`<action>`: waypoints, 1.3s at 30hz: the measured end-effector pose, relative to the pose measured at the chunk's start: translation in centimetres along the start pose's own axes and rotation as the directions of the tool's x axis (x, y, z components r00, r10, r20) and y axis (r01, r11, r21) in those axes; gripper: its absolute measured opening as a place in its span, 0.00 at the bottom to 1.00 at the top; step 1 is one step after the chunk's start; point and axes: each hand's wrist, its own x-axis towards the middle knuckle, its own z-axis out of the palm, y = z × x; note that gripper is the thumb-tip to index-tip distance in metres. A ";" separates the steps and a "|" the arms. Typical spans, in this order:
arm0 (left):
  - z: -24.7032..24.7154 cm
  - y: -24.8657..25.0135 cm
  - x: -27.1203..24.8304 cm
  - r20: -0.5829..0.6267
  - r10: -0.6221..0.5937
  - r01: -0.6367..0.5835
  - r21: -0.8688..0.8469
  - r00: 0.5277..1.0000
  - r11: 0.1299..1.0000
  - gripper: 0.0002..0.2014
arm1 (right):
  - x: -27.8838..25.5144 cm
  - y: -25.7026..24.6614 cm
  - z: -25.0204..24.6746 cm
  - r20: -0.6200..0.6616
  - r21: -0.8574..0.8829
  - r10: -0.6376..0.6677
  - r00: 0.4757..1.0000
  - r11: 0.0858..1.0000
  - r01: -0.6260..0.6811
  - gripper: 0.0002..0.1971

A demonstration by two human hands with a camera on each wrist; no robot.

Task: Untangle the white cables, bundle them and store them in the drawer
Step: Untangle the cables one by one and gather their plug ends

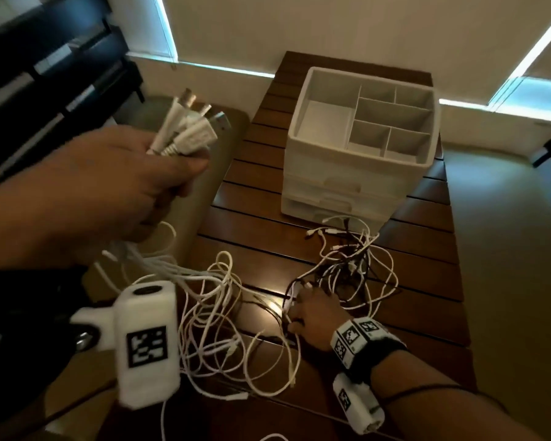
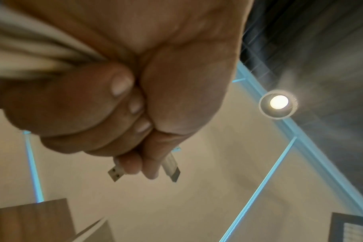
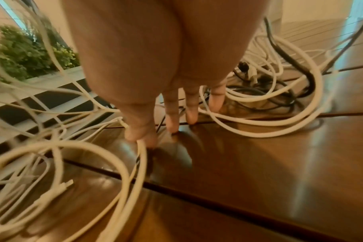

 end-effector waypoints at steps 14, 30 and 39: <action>14.1 -8.0 6.2 0.138 -0.066 -0.003 0.447 0.988 0.894 0.06 | -0.6 1.8 0.3 -0.243 0.260 0.167 0.956 0.960 -0.101 0.11; 17.1 -12.0 6.0 0.341 -0.357 0.266 0.284 0.870 0.921 0.05 | -0.1 4.0 0.2 -0.194 0.285 0.376 0.906 0.905 -0.315 0.16; 11.7 -5.7 4.5 0.426 -0.044 0.229 -0.394 0.904 0.890 0.19 | -6.6 4.3 -7.2 -0.326 0.708 0.387 0.863 0.704 -0.049 0.10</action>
